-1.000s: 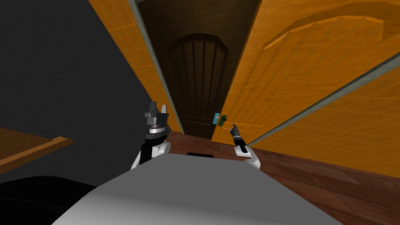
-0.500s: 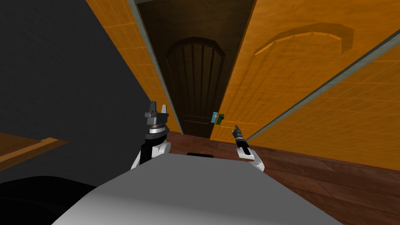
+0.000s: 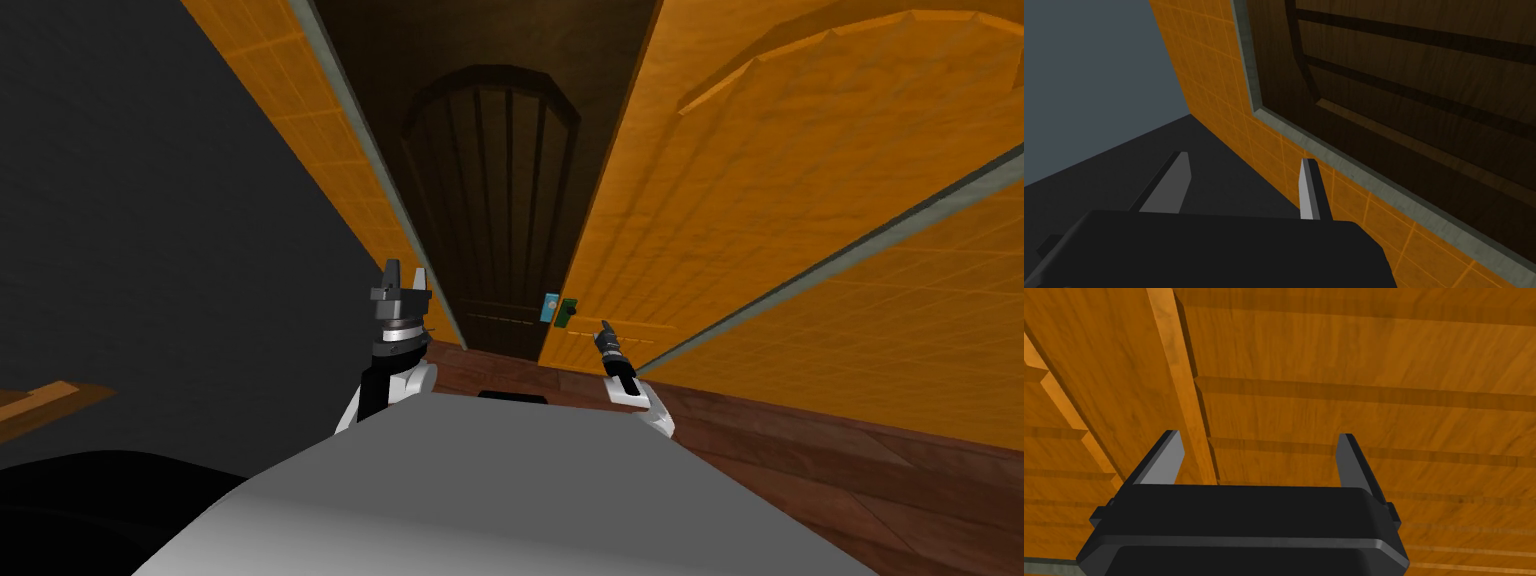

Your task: Pull the door open

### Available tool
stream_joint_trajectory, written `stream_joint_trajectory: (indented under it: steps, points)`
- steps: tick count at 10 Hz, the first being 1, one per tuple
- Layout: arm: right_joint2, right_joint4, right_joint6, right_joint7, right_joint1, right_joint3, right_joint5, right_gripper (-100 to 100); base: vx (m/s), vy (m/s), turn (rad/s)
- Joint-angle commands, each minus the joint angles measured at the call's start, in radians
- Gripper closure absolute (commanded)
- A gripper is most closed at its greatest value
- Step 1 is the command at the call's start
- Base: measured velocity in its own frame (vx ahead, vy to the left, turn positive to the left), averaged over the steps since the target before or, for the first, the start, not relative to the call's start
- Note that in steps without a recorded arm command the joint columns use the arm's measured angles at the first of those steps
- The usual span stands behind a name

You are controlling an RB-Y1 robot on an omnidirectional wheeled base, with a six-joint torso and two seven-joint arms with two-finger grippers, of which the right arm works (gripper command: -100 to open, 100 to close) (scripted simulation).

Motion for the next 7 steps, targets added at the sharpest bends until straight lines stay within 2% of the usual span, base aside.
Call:
stream_joint_trajectory:
  steps: [1, 3, 4, 5, 7]
  points:
    - [0.011, 0.0, -0.007, 0.004, -0.015, 0.011, 0.002, -100, 0.203, 0.07, 0.111]
    - [0.028, -0.008, -0.014, 0.005, -0.039, 0.037, 0.005, -100, 0.21, 0.096, 0.163]
    - [0.013, 0.004, -0.015, 0.0, -0.036, 0.028, 0.002, -100, 0.109, 0.059, 0.034]
    - [0.013, 0.004, -0.015, 0.0, -0.036, 0.028, 0.002, 100, -0.015, -0.008, -0.032]
    - [0.013, 0.004, -0.015, 0.0, -0.036, 0.028, 0.002, 100, -0.034, -0.02, 0.015]
